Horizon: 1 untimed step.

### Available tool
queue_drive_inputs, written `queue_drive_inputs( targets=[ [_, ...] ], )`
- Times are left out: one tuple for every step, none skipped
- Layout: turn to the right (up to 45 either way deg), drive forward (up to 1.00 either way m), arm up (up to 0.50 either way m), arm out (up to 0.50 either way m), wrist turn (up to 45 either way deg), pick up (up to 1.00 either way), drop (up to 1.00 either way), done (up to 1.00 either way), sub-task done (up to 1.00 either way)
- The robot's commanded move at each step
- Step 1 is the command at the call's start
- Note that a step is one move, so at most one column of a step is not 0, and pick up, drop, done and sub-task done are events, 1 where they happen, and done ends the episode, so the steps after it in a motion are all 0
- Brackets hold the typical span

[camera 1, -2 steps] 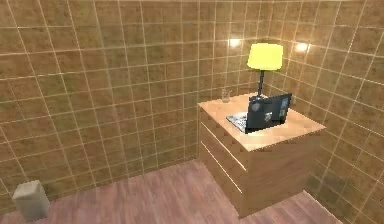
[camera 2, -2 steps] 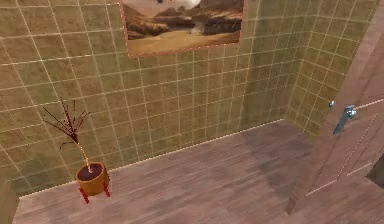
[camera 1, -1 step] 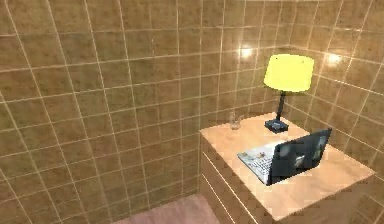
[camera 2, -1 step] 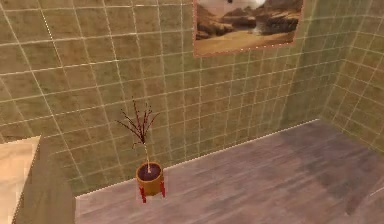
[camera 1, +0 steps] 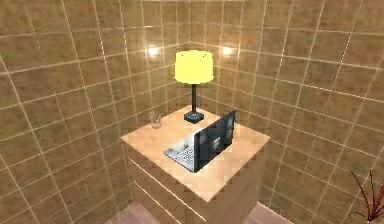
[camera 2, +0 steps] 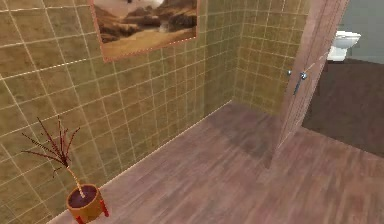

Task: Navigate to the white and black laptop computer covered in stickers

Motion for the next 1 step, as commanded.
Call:
queue_drive_inputs(
  targets=[
    [0.0,0.00,0.00,0.00,0.0,0.00,0.00,1.00,0.00]
  ],
)
